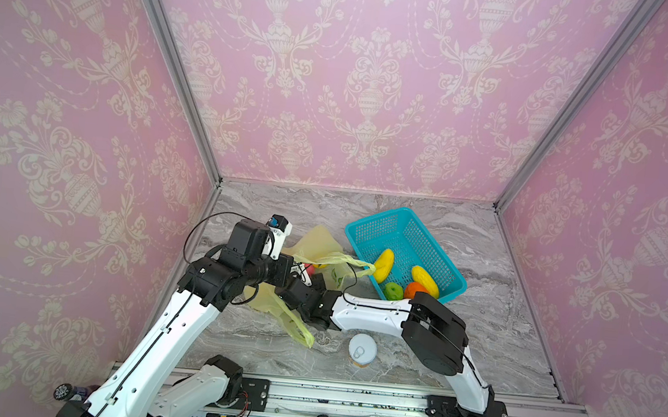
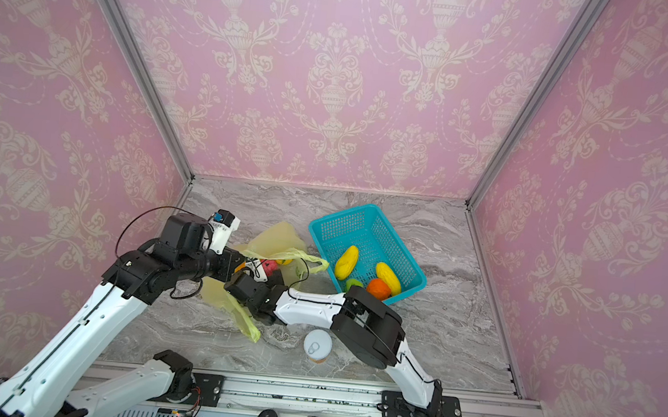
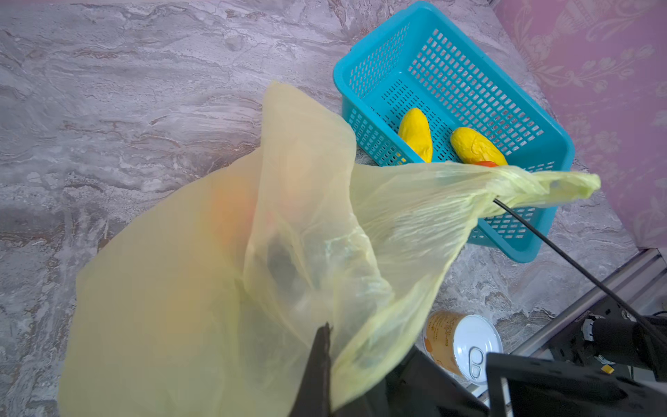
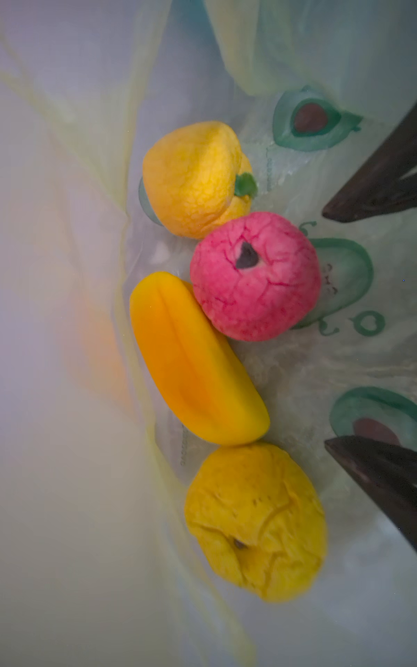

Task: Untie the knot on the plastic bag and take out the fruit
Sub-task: 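Grasp the round pink fruit inside the bag with the right gripper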

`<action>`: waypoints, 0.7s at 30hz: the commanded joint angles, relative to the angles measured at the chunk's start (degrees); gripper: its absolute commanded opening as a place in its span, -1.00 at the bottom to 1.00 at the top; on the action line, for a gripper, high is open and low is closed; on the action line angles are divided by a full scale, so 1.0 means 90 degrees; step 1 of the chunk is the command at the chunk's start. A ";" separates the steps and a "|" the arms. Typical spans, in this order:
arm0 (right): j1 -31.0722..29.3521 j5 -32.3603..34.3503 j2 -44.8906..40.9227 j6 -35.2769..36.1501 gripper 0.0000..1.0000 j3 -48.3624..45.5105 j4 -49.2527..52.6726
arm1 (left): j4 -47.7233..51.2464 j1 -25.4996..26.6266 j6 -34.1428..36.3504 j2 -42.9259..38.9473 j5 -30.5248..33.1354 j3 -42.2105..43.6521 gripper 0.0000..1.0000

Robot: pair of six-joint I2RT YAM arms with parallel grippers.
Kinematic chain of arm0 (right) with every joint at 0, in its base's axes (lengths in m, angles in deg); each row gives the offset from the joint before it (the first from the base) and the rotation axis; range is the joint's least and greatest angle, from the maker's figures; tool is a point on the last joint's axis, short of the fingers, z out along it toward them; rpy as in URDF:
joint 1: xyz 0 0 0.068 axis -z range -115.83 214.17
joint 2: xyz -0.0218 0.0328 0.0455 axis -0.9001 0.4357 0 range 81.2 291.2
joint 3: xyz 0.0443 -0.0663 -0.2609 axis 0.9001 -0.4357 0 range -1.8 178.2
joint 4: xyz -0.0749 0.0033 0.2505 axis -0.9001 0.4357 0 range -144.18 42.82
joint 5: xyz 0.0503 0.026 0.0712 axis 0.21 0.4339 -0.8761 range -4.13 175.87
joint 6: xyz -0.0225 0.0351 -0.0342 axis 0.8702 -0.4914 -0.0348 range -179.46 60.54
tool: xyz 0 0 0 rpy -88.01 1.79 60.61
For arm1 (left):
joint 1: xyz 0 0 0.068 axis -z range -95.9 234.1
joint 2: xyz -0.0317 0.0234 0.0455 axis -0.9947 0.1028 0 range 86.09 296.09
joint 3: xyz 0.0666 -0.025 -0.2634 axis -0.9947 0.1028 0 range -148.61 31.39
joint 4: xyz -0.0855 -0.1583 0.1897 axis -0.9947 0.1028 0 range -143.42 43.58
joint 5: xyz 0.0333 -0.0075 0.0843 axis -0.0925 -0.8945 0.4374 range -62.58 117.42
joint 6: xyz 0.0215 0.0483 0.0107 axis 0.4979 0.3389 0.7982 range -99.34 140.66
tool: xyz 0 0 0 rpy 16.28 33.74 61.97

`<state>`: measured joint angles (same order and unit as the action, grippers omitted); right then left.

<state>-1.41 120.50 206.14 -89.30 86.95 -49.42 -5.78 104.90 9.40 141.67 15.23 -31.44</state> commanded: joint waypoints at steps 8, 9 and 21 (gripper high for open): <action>0.0225 0.0446 0.0764 -0.0016 0.99 0.0764 -0.0031 | 0.0034 -0.0006 0.0002 -0.0064 -0.0487 0.0092 -1.00; 0.0250 0.0358 0.0834 -0.0024 0.97 0.0801 -0.0053 | 0.0039 -0.0004 0.0002 -0.0055 -0.0483 0.0084 -1.00; 0.0310 -0.0025 0.0583 0.0343 -0.09 0.0393 -0.0519 | 0.0148 0.0000 0.0011 0.0015 -0.0017 0.0073 -1.00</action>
<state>1.78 120.43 214.95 -87.82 92.68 -52.92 -5.91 104.90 9.40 141.69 13.00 -31.07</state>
